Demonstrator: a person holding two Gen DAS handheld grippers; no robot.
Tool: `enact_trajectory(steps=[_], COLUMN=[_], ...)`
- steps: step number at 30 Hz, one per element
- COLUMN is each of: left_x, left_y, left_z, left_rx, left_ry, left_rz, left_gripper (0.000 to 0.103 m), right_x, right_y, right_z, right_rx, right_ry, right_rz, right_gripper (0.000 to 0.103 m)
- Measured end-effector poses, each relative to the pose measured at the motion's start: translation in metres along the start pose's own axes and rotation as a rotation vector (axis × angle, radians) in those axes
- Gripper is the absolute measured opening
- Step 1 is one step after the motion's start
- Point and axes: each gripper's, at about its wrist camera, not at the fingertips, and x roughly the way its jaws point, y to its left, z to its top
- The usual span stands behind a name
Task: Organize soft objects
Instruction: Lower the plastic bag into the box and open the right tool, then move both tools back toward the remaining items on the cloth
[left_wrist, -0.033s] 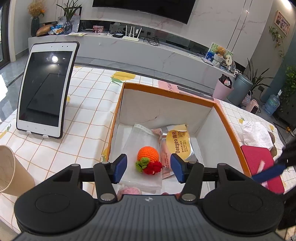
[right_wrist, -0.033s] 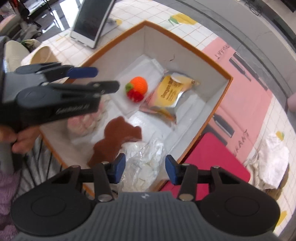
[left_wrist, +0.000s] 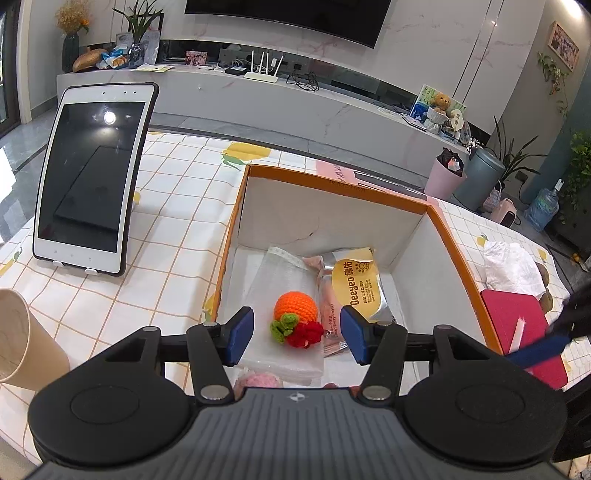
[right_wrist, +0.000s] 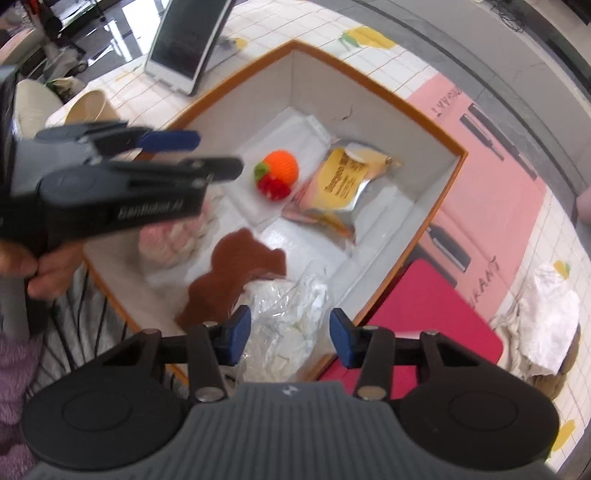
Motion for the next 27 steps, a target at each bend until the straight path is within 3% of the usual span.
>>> enact_trajectory(steps=[4,10,14,15,17,18,27], left_x=[0.000,0.001,0.000,0.000,0.000,0.000,-0.003], left_y=[-0.001,-0.005,-0.003,-0.003,-0.003,-0.003,-0.008], left_z=[-0.001,-0.001,-0.001,-0.001,-0.001,-0.001,0.000], left_rx=[0.003,0.012,0.012,0.010,0.008,0.009,0.023], left_ry=[0.000,-0.003,-0.005,-0.006,-0.006,-0.007,0.004], left_rz=[0.008,0.023,0.017,0.015,0.013,0.015,0.042], left_gripper=[0.064,0.064,0.064,0.064,0.064,0.064,0.064], right_x=[0.007,0.034,0.037,0.036,0.031,0.028,-0.001], right_y=[0.000,0.006,-0.001,-0.003,-0.004,-0.005,-0.007], right_z=[0.001,0.008,0.010,0.010,0.010,0.008,-0.004], right_rx=[0.001,-0.024,0.051,0.054,0.065,0.068,0.107], right_ry=[-0.039,-0.072,-0.150,-0.161,-0.182,-0.192,-0.282], right_rz=[-0.035,-0.146,-0.144,-0.136,-0.127,-0.126,-0.087], right_gripper=[0.027,0.020,0.019,0.020,0.033,0.044,0.065])
